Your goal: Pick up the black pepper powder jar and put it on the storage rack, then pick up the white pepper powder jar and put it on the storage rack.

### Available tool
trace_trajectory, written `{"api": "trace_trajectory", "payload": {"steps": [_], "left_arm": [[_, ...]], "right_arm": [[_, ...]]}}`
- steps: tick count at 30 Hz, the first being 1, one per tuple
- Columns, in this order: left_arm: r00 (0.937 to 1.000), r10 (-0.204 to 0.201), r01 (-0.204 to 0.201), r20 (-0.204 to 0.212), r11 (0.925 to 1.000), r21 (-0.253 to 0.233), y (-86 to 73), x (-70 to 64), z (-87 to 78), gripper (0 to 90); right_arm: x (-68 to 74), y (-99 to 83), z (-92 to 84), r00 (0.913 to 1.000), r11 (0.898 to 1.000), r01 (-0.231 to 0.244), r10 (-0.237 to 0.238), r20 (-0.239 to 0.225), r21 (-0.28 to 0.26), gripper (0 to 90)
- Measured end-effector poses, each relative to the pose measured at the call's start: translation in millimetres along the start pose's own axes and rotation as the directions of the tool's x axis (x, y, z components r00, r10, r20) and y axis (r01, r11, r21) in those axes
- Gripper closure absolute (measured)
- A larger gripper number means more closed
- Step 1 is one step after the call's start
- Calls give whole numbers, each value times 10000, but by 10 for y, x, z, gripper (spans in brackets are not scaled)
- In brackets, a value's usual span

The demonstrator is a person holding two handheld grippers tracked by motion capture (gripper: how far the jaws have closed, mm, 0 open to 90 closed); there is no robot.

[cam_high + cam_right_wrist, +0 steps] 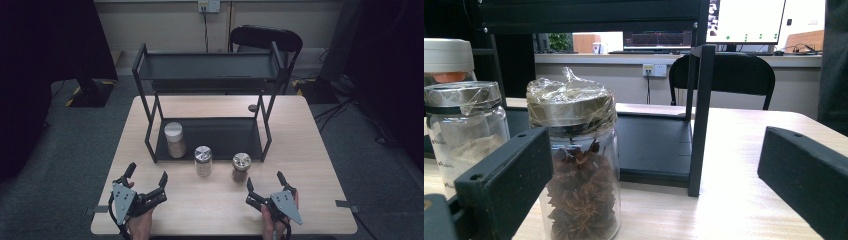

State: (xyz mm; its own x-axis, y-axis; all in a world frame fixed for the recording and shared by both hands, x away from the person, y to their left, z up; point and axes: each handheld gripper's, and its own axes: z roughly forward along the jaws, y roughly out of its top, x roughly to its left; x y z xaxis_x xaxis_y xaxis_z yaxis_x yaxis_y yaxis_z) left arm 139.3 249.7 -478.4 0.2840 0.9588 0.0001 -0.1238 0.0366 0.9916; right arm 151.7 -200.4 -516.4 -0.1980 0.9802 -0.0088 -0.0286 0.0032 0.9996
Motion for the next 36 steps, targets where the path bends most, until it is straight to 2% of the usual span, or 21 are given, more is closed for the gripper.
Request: {"api": "trace_trajectory", "payload": {"steps": [7,9,11,13,17,21,24,28,31,36], "left_arm": [[10000,59,-59,-51,9999,138,-175,9,-83,0],[10000,-50,51,-50,9999,157,-244,16,-108,0],[9999,140,-138,-91,9996,264,-310,6,-123,0],[10000,6,-4,-59,9994,353,-368,8,-115,0],[9999,114,-112,-29,9981,614,-440,-3,-75,0],[9995,301,-295,-68,9969,729,-435,-16,-65,0],[9999,101,-91,-96,9946,1032,-395,-7,-21,0],[9998,159,-146,-125,9953,956,-407,-22,-26,0],[9999,-43,59,-150,9947,1028,-398,-7,-16,0],[9998,-12,31,-178,9946,1039,-396,-17,-14,0]], "right_arm": [[0,1,1,10000,10000,-4,4,1,9,0],[0,1,0,10000,10000,-3,3,1,4,0],[2,1,0,10000,10000,-6,6,10,5,0],[2,1,1,10000,10000,-5,5,13,8,1],[2,3,1,10000,10000,-11,11,11,16,1],[5,3,1,10000,10000,-7,7,25,16,1],[7,-2,-1,10000,10000,6,-6,34,-9,1],[3,1,0,10000,10000,-3,3,17,8,1],[3,0,0,10000,10000,-13,13,22,3,1],[-14,5,2,10000,10000,-39,39,-69,26,0]]}}
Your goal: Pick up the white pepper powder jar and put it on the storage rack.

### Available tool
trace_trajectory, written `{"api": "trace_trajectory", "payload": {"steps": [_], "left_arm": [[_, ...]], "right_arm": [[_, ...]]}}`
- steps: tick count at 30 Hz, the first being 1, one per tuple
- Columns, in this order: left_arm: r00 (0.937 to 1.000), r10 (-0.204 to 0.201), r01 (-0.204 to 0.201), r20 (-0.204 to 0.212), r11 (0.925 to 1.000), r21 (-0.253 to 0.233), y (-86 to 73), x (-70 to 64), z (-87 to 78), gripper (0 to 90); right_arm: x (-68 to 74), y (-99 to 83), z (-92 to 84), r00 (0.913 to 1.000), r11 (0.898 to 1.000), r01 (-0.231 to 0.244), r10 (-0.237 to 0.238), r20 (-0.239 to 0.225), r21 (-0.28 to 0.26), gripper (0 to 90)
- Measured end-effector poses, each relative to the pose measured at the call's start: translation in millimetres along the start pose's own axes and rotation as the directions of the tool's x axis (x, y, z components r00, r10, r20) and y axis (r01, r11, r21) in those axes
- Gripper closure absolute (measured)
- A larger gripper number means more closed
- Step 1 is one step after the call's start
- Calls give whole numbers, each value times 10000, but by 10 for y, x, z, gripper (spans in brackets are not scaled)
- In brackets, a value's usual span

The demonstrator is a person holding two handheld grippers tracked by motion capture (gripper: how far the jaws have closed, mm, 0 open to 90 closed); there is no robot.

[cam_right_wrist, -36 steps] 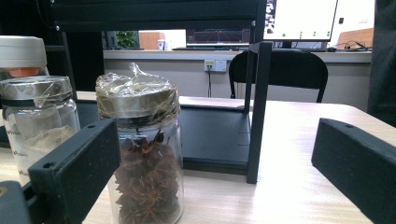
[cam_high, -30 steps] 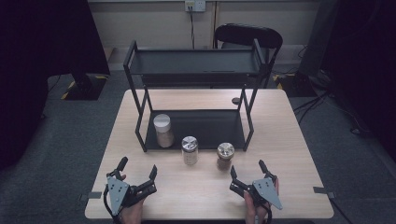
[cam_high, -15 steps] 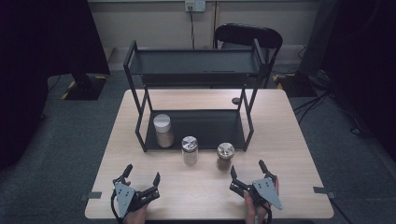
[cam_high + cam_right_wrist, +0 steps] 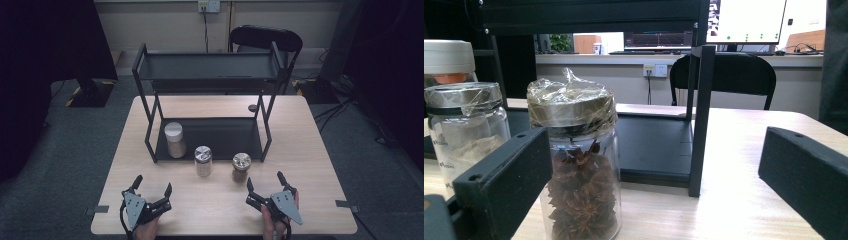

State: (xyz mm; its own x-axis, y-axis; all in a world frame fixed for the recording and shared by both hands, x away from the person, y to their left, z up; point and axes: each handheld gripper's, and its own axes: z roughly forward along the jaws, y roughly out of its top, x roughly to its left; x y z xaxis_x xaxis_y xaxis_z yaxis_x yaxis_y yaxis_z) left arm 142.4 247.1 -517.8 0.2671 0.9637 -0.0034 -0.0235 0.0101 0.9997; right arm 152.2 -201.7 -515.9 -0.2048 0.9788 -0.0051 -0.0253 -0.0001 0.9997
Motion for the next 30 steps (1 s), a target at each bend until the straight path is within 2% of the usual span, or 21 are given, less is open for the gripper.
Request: {"api": "trace_trajectory", "payload": {"steps": [4,7,10,12,15,20,30], "left_arm": [[10000,-9,9,-51,10000,-5,-1,-10,0,0],[10000,-15,15,-83,10000,-5,-1,-15,0,0],[10000,-14,14,-92,10000,-8,-1,-17,1,0],[9999,-16,15,-105,10000,-8,-1,-19,1,0],[9999,-17,17,-115,10000,-3,0,-21,1,1],[9999,-18,18,-115,10000,-8,-1,-21,1,1],[9999,-17,17,-139,10000,-4,-1,-25,1,1]], "right_arm": [[-19,-3,-8,9999,9999,-130,130,-41,-21,0],[-26,34,-12,9998,9997,-173,174,-86,184,0],[-33,60,-30,9990,9987,-449,451,-56,255,1],[-43,71,-47,9982,9982,-569,572,-175,193,4],[-18,118,-66,9989,9995,-300,303,-363,77,7],[7,224,-85,9945,9991,-410,396,-971,-133,6],[145,419,-40,9847,9997,-225,216,-1729,-35,7]]}}
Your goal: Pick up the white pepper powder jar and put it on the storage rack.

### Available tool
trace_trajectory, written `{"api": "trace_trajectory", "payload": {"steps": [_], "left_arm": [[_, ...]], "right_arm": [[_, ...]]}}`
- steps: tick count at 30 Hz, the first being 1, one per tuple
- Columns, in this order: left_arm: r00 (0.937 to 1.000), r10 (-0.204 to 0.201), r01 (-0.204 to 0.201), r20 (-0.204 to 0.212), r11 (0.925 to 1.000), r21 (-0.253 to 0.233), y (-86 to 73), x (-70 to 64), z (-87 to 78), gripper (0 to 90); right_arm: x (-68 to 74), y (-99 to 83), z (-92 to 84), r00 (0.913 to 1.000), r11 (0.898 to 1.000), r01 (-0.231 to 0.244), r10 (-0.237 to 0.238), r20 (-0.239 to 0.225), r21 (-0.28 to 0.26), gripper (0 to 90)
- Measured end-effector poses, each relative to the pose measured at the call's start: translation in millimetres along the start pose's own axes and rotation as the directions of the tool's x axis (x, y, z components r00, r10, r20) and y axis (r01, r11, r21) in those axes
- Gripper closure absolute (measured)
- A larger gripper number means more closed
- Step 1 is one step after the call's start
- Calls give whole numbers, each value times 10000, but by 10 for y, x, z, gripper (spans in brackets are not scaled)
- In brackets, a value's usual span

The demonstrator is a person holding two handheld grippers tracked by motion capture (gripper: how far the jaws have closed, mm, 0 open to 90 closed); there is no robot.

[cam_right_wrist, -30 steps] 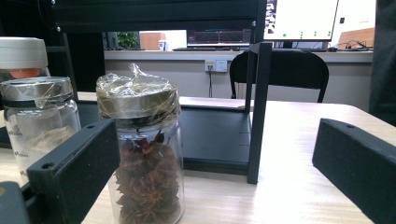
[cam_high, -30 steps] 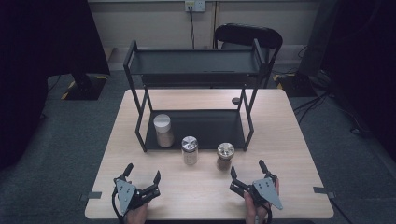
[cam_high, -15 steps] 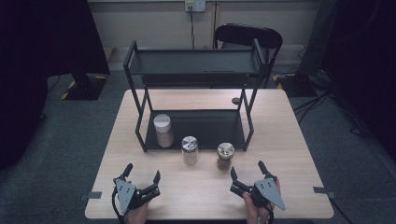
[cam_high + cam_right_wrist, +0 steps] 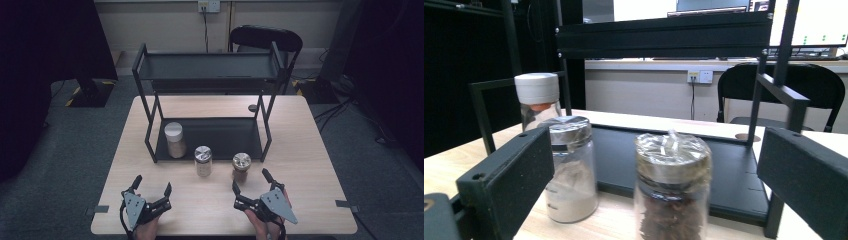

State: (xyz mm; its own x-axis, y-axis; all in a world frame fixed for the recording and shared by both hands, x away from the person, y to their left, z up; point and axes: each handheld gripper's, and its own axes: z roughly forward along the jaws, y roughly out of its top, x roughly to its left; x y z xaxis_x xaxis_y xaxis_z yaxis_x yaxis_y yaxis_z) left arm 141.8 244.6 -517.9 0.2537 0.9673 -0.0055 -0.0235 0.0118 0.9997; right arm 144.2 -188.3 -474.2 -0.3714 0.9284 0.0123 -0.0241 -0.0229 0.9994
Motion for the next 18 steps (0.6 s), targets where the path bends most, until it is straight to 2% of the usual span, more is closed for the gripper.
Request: {"api": "trace_trajectory", "payload": {"steps": [12,18], "left_arm": [[10000,-4,4,-31,10000,-2,0,-6,0,1],[10000,6,-6,-48,10000,-5,-1,-8,0,1]], "right_arm": [[102,147,101,9979,9999,129,-130,-639,-15,10],[179,204,181,9947,9993,301,-279,-992,213,10]]}}
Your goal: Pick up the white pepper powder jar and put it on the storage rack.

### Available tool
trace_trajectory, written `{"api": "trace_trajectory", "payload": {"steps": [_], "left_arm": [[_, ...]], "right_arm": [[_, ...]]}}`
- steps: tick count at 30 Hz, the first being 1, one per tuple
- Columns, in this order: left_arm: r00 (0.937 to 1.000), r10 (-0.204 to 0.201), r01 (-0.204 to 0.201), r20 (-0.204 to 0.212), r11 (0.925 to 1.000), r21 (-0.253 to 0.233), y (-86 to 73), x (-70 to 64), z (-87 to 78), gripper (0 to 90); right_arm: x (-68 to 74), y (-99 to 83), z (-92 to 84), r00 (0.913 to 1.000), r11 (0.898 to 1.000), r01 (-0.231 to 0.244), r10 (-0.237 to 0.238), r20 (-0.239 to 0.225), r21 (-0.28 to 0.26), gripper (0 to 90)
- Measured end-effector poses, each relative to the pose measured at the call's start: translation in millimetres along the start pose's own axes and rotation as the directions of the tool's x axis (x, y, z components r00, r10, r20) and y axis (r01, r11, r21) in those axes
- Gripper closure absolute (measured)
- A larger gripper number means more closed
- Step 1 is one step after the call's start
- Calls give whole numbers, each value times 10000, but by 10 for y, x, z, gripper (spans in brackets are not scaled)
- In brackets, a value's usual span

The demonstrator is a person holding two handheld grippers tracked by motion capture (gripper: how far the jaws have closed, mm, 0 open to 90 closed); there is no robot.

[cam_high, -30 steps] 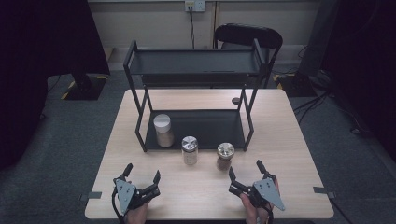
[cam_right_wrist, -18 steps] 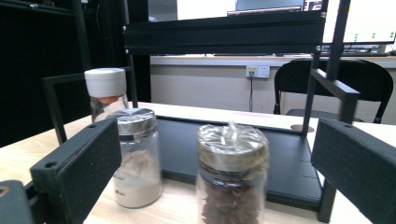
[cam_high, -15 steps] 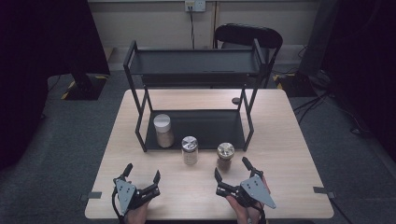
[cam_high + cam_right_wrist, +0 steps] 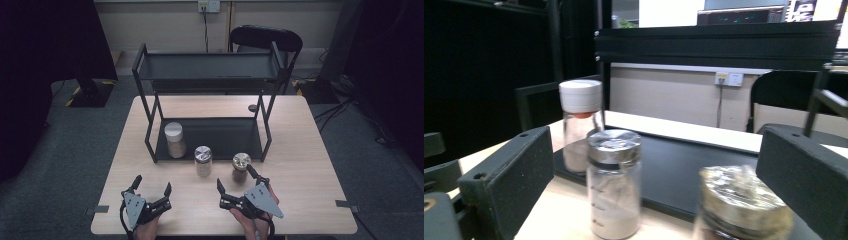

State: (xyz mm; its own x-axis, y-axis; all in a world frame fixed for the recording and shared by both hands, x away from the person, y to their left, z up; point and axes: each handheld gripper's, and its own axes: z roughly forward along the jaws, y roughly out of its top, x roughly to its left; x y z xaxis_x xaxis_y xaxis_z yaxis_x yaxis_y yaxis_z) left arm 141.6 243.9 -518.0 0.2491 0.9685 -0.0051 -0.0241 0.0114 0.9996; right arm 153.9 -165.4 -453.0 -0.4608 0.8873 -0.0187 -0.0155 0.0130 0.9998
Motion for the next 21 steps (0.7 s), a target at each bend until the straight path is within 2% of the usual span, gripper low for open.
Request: {"api": "trace_trajectory", "payload": {"steps": [12,21], "left_arm": [[10000,2,-2,-33,10000,3,1,-6,0,3],[10000,-1,1,-36,10000,2,0,-6,0,3]], "right_arm": [[111,66,165,9985,9991,279,-263,-489,320,21],[154,99,291,9972,9984,309,-276,-699,466,18]]}}
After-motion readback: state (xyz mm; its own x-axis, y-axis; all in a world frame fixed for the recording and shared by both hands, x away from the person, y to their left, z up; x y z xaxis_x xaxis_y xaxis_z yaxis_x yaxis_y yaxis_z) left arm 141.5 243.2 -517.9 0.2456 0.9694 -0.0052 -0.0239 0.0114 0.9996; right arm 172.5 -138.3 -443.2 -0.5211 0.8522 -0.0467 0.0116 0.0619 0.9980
